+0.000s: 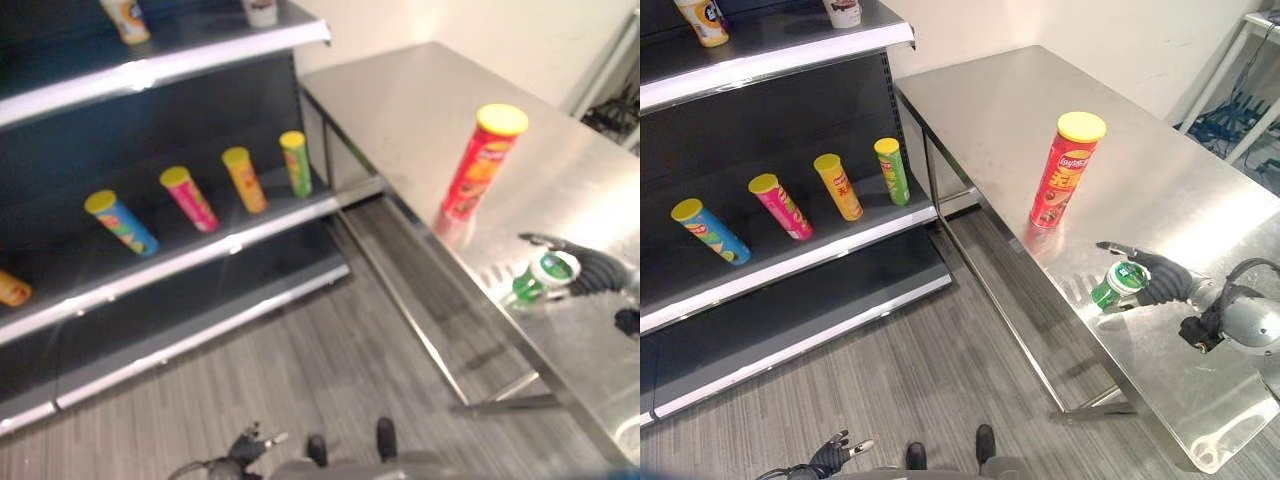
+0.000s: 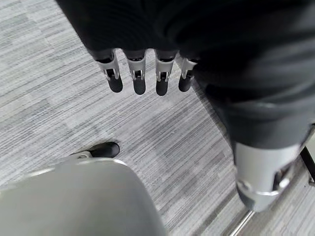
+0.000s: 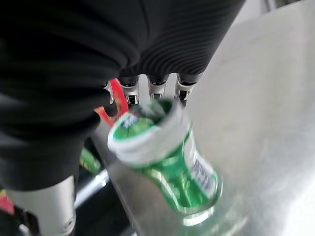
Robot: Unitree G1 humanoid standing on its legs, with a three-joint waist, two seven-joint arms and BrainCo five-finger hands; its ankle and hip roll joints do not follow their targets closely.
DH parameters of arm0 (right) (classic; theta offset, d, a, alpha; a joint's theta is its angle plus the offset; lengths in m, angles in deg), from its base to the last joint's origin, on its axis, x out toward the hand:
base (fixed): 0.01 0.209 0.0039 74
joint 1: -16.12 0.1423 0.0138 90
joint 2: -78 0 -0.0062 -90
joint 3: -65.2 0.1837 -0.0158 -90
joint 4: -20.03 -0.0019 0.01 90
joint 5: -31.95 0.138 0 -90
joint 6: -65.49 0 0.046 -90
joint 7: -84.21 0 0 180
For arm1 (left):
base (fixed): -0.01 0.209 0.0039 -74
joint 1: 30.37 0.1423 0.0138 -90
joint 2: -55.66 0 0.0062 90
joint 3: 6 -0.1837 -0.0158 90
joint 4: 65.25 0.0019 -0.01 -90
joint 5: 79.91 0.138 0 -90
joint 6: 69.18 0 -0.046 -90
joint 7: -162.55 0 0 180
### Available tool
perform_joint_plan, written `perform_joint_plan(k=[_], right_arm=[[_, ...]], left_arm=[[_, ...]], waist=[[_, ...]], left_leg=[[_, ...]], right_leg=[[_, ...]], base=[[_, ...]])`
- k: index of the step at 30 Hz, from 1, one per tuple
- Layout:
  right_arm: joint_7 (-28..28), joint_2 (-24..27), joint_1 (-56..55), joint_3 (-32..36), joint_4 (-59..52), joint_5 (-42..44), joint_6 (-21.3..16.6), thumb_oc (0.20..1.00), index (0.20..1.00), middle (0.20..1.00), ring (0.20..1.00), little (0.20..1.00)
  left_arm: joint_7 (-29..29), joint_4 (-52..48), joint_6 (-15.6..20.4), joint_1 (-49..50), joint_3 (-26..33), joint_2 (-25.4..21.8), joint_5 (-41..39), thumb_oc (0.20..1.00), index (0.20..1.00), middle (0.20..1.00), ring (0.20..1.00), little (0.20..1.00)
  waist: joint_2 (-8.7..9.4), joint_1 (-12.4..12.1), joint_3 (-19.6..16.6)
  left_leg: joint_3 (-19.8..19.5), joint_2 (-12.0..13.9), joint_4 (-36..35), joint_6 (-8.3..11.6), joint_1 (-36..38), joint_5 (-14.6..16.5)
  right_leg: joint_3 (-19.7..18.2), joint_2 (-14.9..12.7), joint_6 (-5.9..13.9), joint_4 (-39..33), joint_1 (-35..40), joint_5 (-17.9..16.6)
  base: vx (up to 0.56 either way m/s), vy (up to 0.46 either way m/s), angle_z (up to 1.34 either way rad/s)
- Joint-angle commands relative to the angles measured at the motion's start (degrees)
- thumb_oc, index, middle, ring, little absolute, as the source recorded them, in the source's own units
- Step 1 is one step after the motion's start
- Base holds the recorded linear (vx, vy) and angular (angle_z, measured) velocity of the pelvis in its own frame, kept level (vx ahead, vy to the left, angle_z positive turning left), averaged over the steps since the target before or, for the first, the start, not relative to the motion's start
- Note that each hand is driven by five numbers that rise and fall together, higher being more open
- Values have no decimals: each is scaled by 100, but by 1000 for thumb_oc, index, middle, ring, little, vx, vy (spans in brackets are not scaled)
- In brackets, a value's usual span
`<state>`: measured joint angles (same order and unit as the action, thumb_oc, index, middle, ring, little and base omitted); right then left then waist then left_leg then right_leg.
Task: Put the goods on the table back onto the shelves and tidy them up.
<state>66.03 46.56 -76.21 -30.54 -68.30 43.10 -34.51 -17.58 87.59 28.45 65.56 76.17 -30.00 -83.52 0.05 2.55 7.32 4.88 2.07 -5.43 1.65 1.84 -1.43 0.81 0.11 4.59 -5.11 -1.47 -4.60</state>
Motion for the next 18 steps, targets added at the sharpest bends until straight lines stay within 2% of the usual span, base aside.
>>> perform_joint_plan(k=[1, 6, 11, 18], right_arm=[[132, 359, 676, -555, -38, -386, -275, 1000, 1000, 1000, 1000, 1000], [256, 440, 704, -684, -65, -600, -295, 1000, 1000, 1000, 1000, 1000], [394, 473, 280, -274, -115, -741, -300, 1000, 1000, 1000, 1000, 1000], [522, 424, 150, -141, 63, -966, -308, 1000, 1000, 1000, 1000, 1000]], left_arm=[[-121, 25, 157, -384, -168, -277, -118, 1000, 1000, 1000, 1000, 1000], [-165, 41, 165, -419, -158, -278, -139, 1000, 1000, 1000, 1000, 1000], [-200, 48, 158, -407, -149, -315, -137, 1000, 1000, 1000, 1000, 1000], [-208, 2, 166, -436, -167, -377, -144, 1000, 1000, 1000, 1000, 1000]], waist=[[396, -229, -80], [416, -213, -67], [438, -166, -56], [455, -146, -44]], left_leg=[[37, 149, 43, 527, 38, 155], [16, 159, 43, 533, 26, 157], [23, 176, 43, 540, 23, 165], [64, 193, 43, 537, 25, 176]], right_leg=[[-112, -296, 743, 217, 471, 881], [-97, -291, 739, 228, 465, 895], [-98, -280, 745, 232, 456, 902], [-114, -268, 751, 216, 452, 900]], base=[[0, 0, 0], [1, -4, 2], [15, -12, 4], [6, -5, 2]])
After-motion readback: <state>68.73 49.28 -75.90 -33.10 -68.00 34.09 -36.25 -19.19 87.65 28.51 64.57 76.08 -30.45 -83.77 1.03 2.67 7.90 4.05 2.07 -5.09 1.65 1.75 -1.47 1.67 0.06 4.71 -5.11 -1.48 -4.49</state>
